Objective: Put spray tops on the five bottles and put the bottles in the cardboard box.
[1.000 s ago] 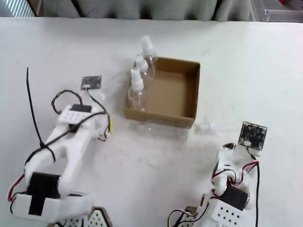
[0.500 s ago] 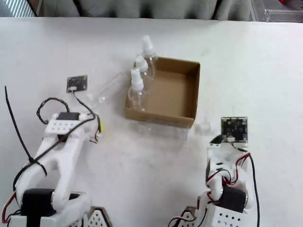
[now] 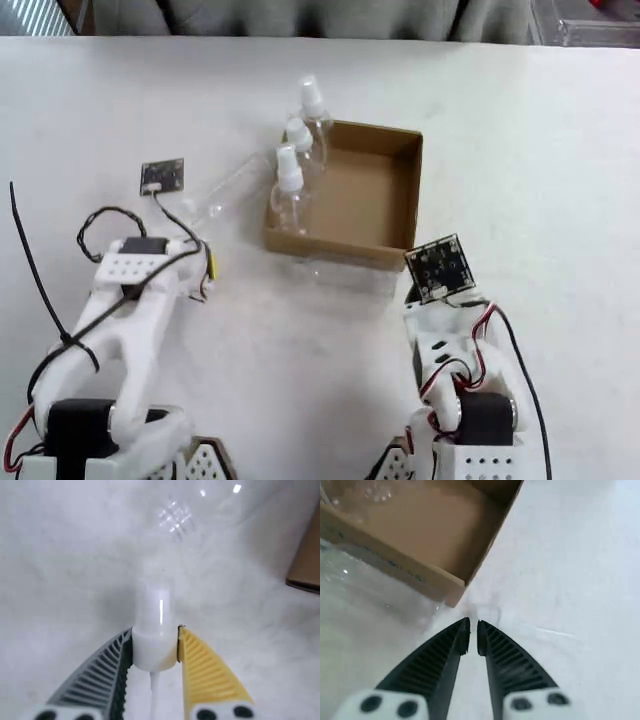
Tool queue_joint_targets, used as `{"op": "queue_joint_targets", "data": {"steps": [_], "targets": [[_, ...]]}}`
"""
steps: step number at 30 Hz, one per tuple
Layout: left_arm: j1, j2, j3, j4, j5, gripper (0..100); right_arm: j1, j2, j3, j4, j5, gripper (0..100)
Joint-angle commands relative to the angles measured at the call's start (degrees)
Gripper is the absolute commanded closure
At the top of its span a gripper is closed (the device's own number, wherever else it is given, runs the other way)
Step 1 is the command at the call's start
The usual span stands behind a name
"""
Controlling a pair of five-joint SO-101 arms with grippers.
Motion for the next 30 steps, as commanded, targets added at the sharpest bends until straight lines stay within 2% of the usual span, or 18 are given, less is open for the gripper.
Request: {"op": "queue_joint_targets", "data": {"steps": [1,3,8,16,20,22,26,30], "targets": [[-0.7,-2.4,-0.6,-1.1,-0.5,98,-4.2,11.7,-10.6,2.2,0.7,98.4],[-0.8,-2.3,-0.6,-2.1,-0.5,98,-8.3,18.3,-14.0,2.2,1.3,98.4],[-4.0,-2.2,-0.6,-4.7,-0.4,98,-17.8,31.2,-18.8,2.2,11.7,98.4],[-7.8,-2.2,-0.6,-6.7,-0.2,98,-25.9,34.7,-19.3,2.4,24.4,98.4],[-7.9,-2.2,-0.9,-6.7,-0.3,98,-27.8,35.2,-18.5,2.2,30.6,97.7],[-8.0,-2.2,-1.2,-6.5,-0.2,98,-28.0,35.2,-17.1,1.7,32.9,93.8],[-8.0,-2.2,-1.2,-6.5,-0.4,98,-27.9,35.2,-13.6,-2.9,34.4,85.3],[-8.0,-2.2,-1.3,-6.5,-0.4,98,-29.1,35.3,-12.2,-6.8,34.5,86.3]]}}
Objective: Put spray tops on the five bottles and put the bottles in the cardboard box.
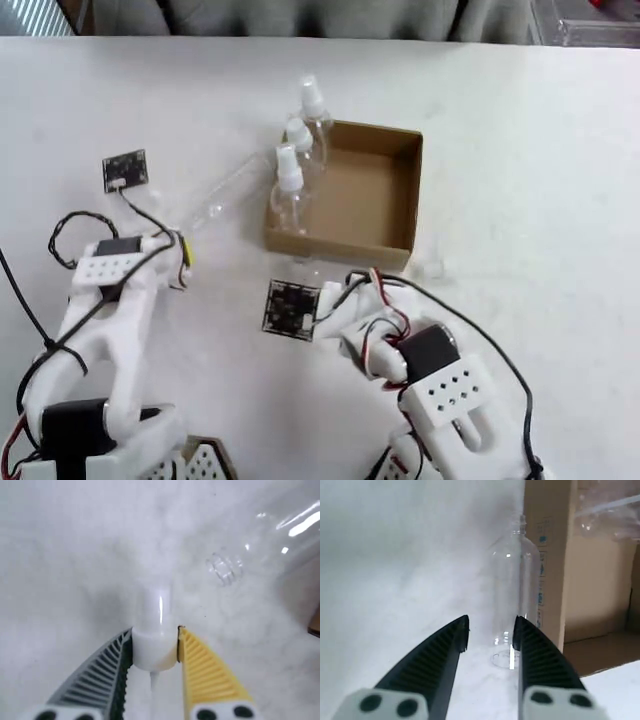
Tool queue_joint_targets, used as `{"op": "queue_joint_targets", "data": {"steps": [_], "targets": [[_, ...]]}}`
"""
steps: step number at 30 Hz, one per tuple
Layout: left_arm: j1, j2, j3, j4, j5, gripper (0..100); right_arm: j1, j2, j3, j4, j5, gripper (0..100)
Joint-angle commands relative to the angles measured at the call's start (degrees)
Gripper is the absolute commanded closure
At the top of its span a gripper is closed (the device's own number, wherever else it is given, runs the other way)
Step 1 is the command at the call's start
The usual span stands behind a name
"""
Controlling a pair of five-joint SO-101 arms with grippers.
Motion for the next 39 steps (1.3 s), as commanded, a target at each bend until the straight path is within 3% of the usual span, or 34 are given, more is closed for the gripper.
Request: {"op": "queue_joint_targets", "data": {"steps": [1,7,14,25,39], "targets": [[-0.8,-2.2,-1.3,-1.0,-0.4,98,-2.0,0.2,-0.3,-2.8,0.7,85.8],[-0.7,-2.2,-1.2,-1.0,-0.4,98,-5.8,5.7,-0.6,-3.5,2.4,81.4],[-0.5,-2.2,-1.2,-1.1,-0.4,98,-4.5,16.9,-2.6,-9.5,3.3,81.5],[-0.5,-2.2,-1.1,-1.1,-0.4,98,-4.4,13.0,-3.0,-9.7,3.1,81.0],[-0.4,-2.2,-1.1,-1.1,-0.4,98,-1.0,24.3,-10.3,-11.4,3.3,81.0]]}}
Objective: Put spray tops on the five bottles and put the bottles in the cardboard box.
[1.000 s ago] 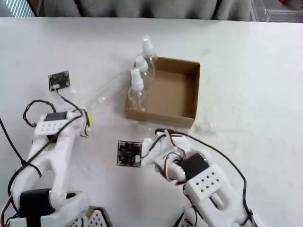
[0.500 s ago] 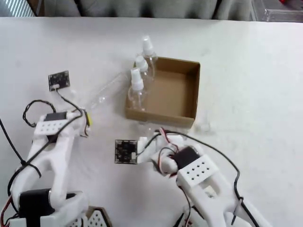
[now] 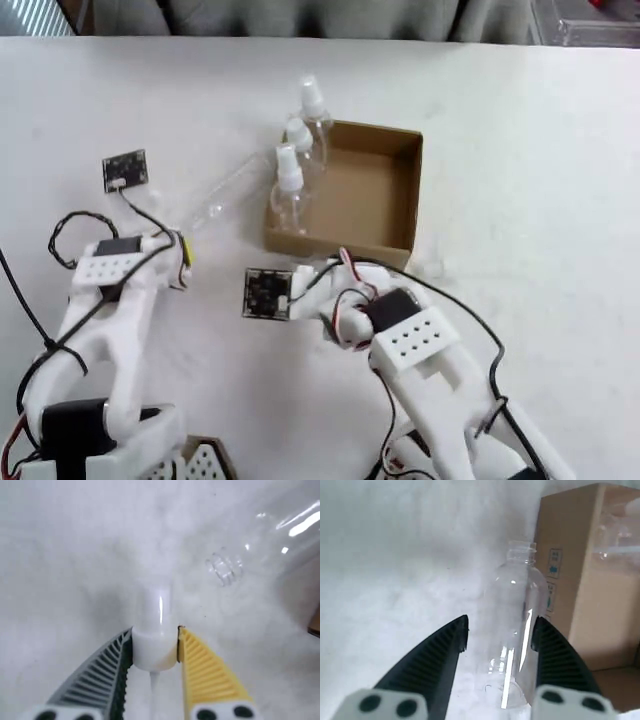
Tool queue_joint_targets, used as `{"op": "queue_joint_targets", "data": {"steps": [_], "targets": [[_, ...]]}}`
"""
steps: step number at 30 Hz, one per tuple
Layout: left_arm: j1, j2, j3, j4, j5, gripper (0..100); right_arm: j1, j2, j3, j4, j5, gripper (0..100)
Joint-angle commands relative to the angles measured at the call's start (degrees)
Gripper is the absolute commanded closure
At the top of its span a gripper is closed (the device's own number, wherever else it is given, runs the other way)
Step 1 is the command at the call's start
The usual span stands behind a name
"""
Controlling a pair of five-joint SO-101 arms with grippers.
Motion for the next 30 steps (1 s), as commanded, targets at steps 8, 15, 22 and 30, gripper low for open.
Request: {"op": "queue_joint_targets", "data": {"steps": [8,15,22,30], "targets": [[-0.4,-2.2,-1.1,-1.0,-0.4,98,1.6,6.5,-3.5,-6.1,0.4,81.0],[0.2,-2.2,-1.1,-1.0,-0.4,98,3.7,10.4,-3.4,-7.6,0.5,74.5],[0.2,-2.2,-1.1,-1.0,-0.4,98,3.3,12.0,-3.1,-6.2,0.5,76.0],[0.2,-2.2,-1.1,-1.0,-0.4,98,3.6,11.8,-3.1,-0.9,4.0,88.9]]}}
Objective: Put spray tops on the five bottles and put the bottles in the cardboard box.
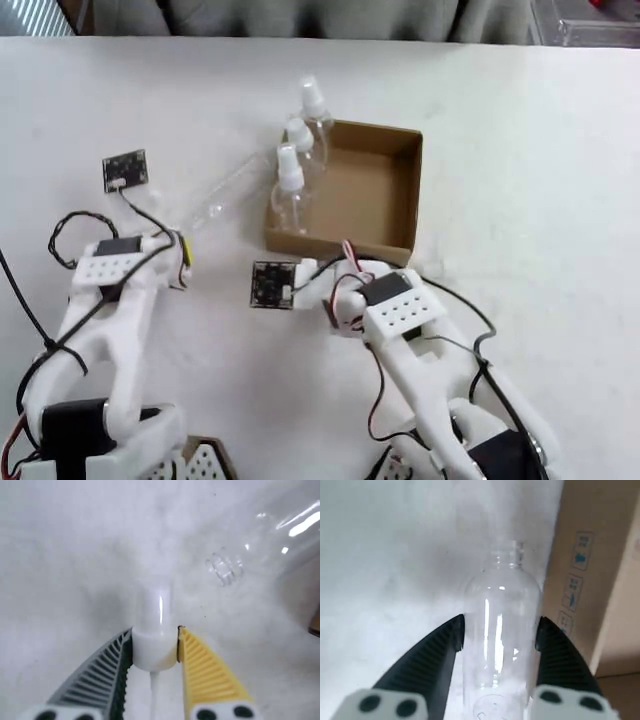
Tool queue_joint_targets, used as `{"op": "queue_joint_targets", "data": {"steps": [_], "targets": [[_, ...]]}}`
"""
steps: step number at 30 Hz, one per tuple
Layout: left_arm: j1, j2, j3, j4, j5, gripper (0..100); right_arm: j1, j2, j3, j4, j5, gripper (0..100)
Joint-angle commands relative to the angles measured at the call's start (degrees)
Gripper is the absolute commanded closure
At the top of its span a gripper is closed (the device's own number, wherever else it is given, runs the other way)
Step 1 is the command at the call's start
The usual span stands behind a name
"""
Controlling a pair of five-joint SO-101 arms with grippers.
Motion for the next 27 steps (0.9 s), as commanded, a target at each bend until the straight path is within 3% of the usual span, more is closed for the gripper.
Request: {"op": "queue_joint_targets", "data": {"steps": [1,5,13,20,27], "targets": [[0.2,-2.2,-1.1,-1.0,-0.4,98,0.9,-0.1,-1.3,2.9,0.8,90.9],[0.2,-2.2,-1.1,-1.0,-0.4,98,4.1,-0.8,-1.3,4.3,0.8,98.2],[0.2,-2.2,-1.1,-1.0,-0.4,98,18.3,-7.1,-1.3,12.7,0.4,97.8],[0.2,-2.2,-1.1,-1.0,-0.4,98,45.5,-15.8,-1.4,15.6,0.6,97.8],[0.2,-2.2,-1.0,-1.0,-0.4,98,71.8,-15.6,-1.4,6.6,0.5,97.8]]}}
